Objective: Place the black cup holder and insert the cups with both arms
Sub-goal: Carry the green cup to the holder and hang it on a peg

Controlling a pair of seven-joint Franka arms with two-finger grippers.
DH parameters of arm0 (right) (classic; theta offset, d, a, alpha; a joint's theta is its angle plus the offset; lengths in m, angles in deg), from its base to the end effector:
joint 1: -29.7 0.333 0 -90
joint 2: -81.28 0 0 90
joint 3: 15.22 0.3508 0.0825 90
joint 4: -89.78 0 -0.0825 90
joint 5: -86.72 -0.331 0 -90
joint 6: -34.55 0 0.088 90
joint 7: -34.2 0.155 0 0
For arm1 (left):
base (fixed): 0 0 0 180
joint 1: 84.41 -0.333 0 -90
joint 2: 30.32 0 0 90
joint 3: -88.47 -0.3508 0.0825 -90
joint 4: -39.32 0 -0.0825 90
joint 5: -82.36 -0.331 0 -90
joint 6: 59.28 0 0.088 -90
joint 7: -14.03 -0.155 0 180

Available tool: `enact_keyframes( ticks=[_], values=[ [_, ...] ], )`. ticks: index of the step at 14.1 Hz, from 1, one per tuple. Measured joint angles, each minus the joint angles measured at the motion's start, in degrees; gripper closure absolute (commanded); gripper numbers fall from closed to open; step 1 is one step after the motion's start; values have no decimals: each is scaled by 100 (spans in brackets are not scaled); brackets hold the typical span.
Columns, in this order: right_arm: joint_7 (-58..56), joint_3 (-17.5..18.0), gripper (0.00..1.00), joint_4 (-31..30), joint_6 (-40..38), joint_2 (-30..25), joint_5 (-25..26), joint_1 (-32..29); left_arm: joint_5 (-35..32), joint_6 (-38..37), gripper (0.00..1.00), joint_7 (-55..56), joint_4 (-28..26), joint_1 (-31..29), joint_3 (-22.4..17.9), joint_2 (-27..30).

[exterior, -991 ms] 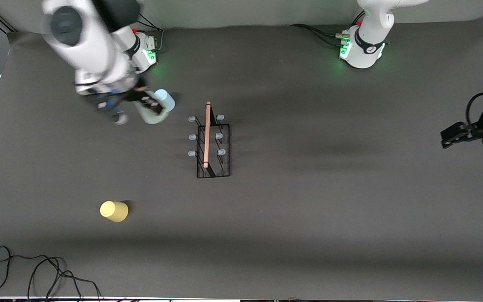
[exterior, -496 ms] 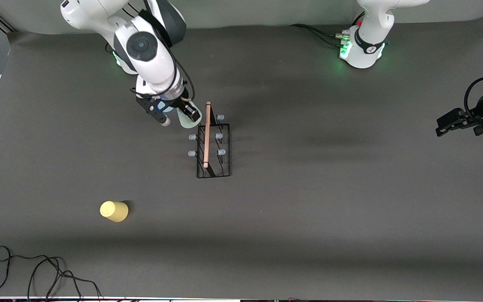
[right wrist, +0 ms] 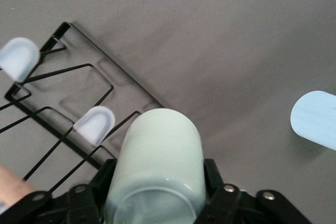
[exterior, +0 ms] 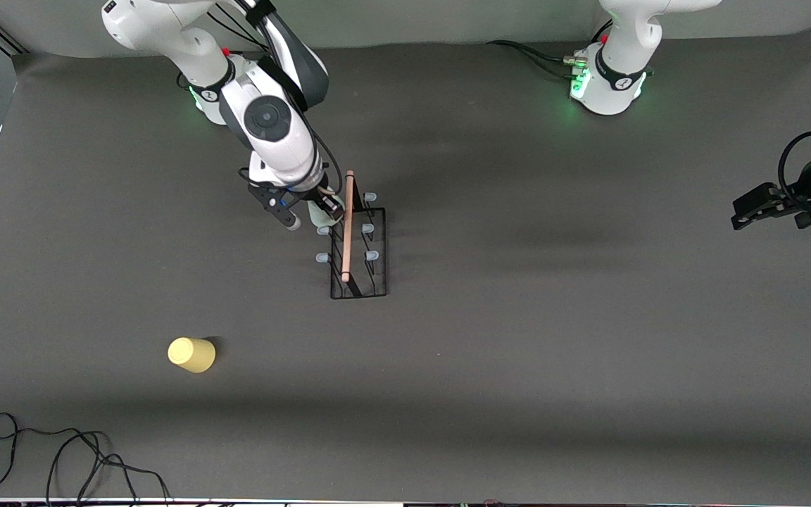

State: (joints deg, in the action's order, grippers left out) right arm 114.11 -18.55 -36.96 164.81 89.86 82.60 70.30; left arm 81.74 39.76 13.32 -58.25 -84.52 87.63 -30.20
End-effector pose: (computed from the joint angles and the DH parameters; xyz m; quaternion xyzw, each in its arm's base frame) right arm 0.3946 0.3062 0.3283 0.9213 -0.3857 -0.0417 0.0260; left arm 0.5128 0.0100 0.5704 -0.9999 -0.0013 -0.0138 0.0055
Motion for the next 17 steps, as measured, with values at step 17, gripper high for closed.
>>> enact_keyframes(
  ticks=[17],
  values=[
    [-5725, -1904, 0, 3353, -2787, 628, 0, -1048, -57, 271, 0, -19, -8, 82, 23, -70]
  ],
)
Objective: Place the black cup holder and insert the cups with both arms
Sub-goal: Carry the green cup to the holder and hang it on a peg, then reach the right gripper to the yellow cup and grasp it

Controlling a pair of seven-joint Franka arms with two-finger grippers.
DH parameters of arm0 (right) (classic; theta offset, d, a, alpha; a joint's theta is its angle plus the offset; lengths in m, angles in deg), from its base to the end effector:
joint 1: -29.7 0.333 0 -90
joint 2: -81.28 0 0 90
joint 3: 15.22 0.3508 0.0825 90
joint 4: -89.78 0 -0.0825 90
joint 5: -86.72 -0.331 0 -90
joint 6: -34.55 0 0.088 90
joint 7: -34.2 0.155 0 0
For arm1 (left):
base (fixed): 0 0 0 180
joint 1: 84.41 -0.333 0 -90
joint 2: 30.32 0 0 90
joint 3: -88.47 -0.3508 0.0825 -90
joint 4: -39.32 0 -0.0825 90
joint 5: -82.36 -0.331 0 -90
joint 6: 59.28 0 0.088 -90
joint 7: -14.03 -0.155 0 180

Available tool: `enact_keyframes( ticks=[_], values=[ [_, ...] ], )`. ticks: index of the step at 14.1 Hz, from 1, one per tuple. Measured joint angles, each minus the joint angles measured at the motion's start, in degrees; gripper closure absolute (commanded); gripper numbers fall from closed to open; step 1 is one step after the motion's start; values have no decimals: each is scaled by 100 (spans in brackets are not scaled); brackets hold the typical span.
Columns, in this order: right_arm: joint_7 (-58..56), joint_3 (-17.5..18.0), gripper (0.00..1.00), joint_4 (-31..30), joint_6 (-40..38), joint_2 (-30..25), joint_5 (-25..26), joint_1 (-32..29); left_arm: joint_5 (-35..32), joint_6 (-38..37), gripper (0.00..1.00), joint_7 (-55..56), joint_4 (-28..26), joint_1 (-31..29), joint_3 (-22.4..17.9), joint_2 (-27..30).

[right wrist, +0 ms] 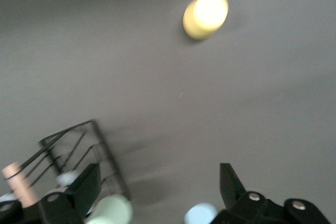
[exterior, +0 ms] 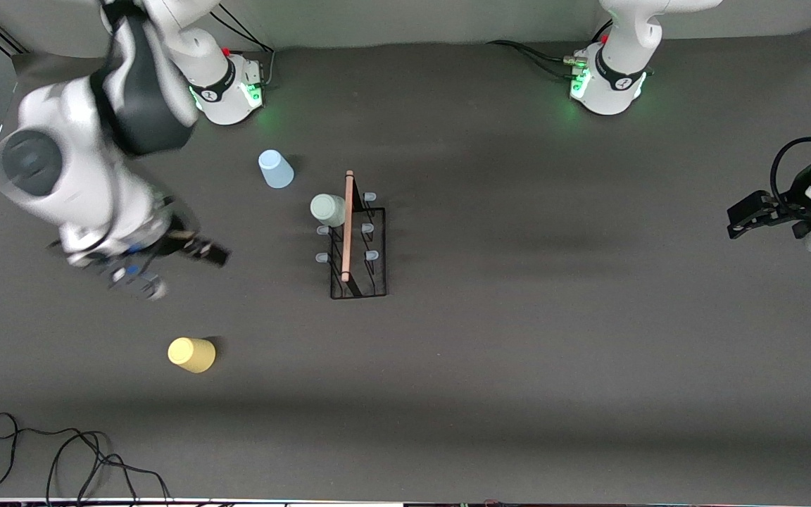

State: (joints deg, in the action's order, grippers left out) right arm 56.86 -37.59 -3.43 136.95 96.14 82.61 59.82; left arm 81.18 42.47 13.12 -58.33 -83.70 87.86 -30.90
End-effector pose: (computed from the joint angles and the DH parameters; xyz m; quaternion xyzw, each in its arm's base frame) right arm 0.5701 0.1080 0.4733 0.9900 -0.1347 -0.0343 0.0242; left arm 0.5228 0.0018 0.5679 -0.9994 0.0106 -0.0306 0.0104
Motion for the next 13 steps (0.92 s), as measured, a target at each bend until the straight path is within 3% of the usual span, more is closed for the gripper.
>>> enact_keyframes(
  ticks=[3, 6, 13],
  values=[
    [-1594, -2, 0, 751, 43, 921, -309, -839, -1, 3, 0, 0, 4, 6, 11, 6],
    [-2245, 11, 0, 1213, 543, 1699, -560, -1172, -3, 1, 0, -2, 5, 6, 14, 32],
    [-2740, 39, 0, 828, 2298, 2827, -1121, -1184, -4, -16, 0, -9, 2, 7, 15, 47]
  ],
)
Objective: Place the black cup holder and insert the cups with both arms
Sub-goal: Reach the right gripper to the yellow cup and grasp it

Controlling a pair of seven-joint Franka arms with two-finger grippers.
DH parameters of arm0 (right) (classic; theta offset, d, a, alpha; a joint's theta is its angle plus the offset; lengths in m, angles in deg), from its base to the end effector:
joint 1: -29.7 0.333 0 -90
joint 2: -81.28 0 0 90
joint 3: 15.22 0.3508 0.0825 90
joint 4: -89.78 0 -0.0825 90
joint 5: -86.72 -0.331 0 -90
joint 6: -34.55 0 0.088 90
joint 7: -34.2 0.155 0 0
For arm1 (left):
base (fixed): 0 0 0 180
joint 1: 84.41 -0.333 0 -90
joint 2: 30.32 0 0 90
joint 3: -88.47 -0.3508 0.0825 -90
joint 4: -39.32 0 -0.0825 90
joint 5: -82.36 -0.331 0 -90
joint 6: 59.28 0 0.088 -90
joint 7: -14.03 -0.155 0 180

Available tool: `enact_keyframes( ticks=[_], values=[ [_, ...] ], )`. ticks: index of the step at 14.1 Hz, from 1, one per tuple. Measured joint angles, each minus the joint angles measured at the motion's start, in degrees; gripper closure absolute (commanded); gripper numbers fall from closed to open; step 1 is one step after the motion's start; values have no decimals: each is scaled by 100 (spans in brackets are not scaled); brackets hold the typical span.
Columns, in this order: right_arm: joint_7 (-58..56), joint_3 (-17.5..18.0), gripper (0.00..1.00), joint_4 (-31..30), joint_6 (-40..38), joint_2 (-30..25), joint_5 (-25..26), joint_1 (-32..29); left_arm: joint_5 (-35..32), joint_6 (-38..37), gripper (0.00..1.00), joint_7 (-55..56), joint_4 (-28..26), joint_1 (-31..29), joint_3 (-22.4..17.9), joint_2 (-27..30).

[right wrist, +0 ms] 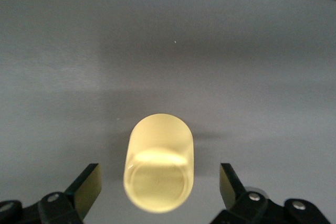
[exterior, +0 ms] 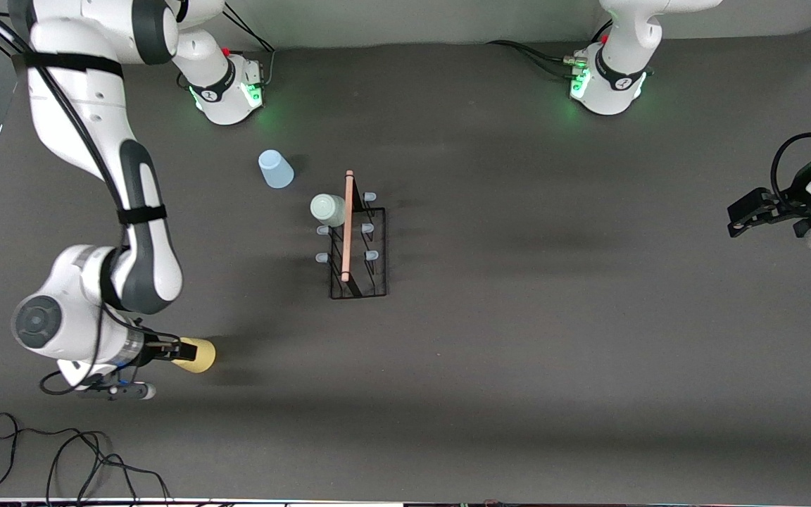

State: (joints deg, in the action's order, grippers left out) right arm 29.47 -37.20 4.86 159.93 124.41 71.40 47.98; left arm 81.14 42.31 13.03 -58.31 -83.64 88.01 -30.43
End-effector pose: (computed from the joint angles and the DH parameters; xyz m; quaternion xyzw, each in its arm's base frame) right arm 0.6966 0.0240 0.2601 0.9996 -0.0201 0.0050 0.0206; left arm 0.5205 0.0000 0.5721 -0.9993 0.0132 -0.0335 0.0107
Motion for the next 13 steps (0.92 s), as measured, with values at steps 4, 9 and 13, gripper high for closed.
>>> enact_keyframes(
  ticks=[4, 9, 13],
  values=[
    [-18, 32, 43, -185, 314, 204, -218, 2, -1, -1, 0, -1, -4, 0, -1, -4],
    [-67, 39, 75, -172, 328, 127, -244, 9, -4, -1, 0, -2, -4, -8, -14, -4],
    [-45, 13, 75, 117, -846, -684, -229, 38, -4, -1, 0, -3, -4, -9, -15, -4]
  ],
)
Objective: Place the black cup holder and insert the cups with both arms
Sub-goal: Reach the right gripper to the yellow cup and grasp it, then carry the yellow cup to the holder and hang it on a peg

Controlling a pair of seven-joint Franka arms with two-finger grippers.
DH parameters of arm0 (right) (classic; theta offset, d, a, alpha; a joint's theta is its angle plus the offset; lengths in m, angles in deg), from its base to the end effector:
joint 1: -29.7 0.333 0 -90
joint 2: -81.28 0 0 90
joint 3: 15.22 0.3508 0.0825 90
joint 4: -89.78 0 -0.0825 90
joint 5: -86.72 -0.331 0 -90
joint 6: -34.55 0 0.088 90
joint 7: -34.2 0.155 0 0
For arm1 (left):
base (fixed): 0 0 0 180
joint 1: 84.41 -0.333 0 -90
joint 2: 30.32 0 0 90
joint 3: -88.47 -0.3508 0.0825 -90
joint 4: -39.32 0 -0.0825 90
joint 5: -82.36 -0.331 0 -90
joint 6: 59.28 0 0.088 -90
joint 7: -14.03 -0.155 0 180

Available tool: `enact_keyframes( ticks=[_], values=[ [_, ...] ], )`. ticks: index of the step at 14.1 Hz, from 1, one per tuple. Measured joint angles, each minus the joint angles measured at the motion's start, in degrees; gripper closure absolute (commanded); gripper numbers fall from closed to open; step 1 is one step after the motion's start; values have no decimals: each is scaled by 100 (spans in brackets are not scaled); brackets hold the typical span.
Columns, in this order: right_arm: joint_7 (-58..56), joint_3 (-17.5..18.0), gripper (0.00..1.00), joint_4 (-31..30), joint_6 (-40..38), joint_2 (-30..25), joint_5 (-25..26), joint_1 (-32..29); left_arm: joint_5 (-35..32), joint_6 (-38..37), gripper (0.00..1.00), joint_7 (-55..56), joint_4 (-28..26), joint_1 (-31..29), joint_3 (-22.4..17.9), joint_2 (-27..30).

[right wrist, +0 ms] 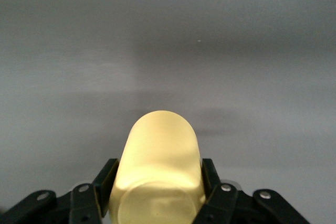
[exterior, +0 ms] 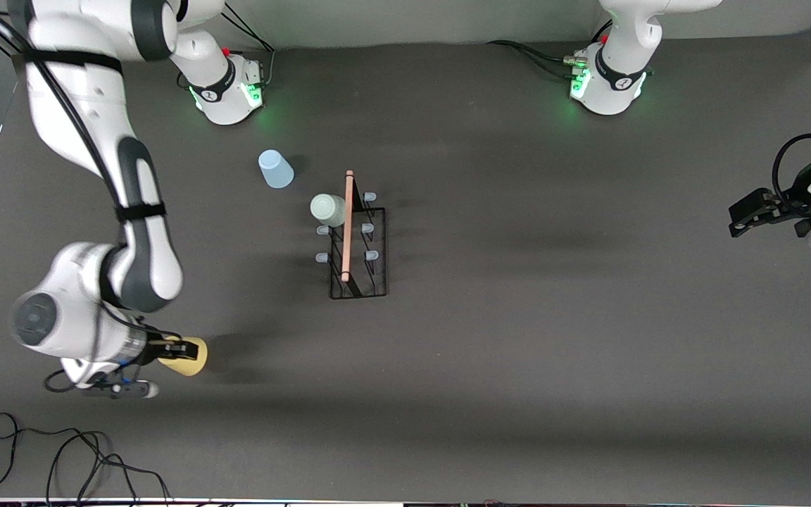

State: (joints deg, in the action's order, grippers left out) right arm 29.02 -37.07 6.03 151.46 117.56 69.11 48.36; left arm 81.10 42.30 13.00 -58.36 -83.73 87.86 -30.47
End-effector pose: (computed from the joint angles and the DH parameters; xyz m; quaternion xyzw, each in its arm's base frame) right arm 0.6834 0.0398 0.3345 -0.9995 0.0196 0.0007 0.0255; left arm 0.5205 0.0023 0.5713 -0.9993 0.0114 -0.0326 0.0111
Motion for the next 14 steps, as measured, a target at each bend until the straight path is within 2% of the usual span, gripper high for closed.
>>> enact_keyframes(
  ticks=[4, 7, 11, 14],
  values=[
    [827, -10, 75, 68, -1401, -1147, 319, 159, 0, 4, 0, -1, 0, -1, -1, 0],
    [2364, -6, 75, 41, -1999, -1536, 415, 715, 0, 2, 0, -3, -1, -2, -2, 0],
    [4714, 22, 75, -78, -1996, -1570, 449, 1853, 0, 2, 0, -24, -1, -3, -3, -1],
    [6152, 32, 75, -319, -1595, -1496, 476, 2598, 0, 1, 0, -32, -1, -3, -2, -1]
  ],
)
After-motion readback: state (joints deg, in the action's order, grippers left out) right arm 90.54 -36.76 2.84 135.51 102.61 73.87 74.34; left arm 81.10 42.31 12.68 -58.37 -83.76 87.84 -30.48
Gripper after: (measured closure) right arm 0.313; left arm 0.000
